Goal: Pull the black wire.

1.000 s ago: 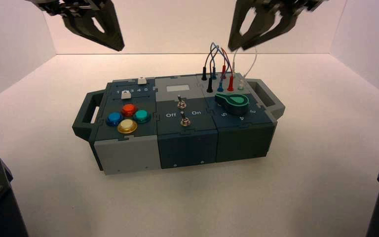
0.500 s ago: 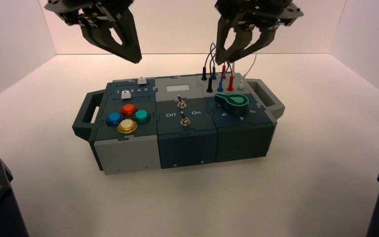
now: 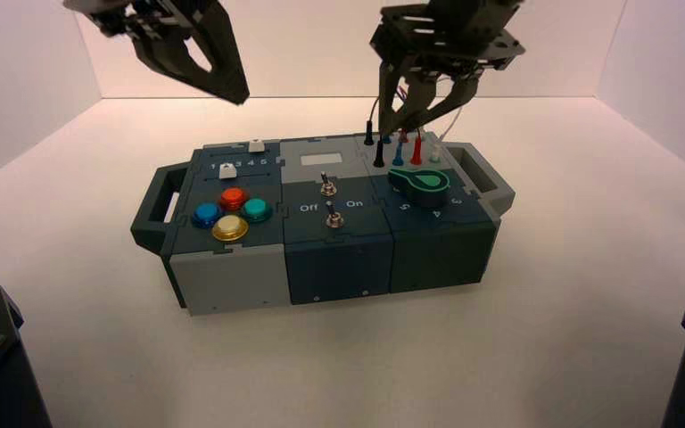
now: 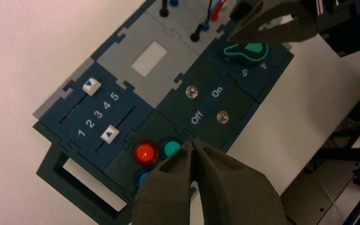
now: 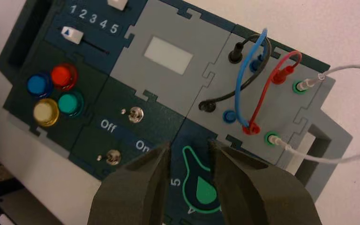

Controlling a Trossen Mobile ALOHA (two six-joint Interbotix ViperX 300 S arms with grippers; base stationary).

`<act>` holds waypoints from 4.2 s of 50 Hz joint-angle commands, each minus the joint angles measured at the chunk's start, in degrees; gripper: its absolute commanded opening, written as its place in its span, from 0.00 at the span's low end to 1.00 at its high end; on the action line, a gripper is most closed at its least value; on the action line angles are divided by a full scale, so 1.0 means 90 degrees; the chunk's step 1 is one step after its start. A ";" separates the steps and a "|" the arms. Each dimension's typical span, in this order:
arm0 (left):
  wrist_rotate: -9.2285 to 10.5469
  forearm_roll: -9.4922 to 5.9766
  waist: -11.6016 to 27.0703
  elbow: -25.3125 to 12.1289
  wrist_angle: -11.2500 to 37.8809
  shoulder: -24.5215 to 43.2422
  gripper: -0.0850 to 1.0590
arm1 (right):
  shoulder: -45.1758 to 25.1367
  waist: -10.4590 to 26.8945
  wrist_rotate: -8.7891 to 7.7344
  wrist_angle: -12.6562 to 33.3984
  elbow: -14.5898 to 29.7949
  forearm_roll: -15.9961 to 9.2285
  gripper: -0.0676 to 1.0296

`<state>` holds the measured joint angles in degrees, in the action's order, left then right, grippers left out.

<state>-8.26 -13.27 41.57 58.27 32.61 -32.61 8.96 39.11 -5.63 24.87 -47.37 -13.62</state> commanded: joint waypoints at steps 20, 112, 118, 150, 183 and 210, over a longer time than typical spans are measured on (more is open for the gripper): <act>-0.0049 0.0010 0.0020 -0.0156 -0.0078 0.0117 0.05 | -0.0762 -0.0039 0.0000 -0.0195 0.0654 0.0078 0.45; -0.0049 0.0000 0.0029 -0.0137 -0.0059 -0.0186 0.05 | -0.1816 -0.0410 0.0088 0.0273 0.1143 0.0537 0.17; -0.0049 0.0000 0.0020 -0.0137 -0.0068 -0.0186 0.05 | -0.1836 -0.0410 0.0127 0.0420 0.1152 0.0674 0.03; -0.0049 0.0020 0.0029 -0.0146 -0.0068 -0.0195 0.05 | -0.1338 -0.0410 0.0205 0.1025 0.1758 0.0840 0.04; -0.0068 0.0225 0.0029 -0.0146 -0.0088 -0.0313 0.05 | -0.0967 -0.0313 0.0137 0.1416 0.1934 0.1006 0.07; -0.0088 0.0439 0.0020 -0.0156 -0.0137 -0.0449 0.05 | -0.0566 -0.0273 0.0127 0.1875 0.1953 0.0977 0.36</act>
<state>-8.79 -9.40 41.66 58.27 31.90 -35.95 2.02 36.47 -4.48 41.04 -30.94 -4.57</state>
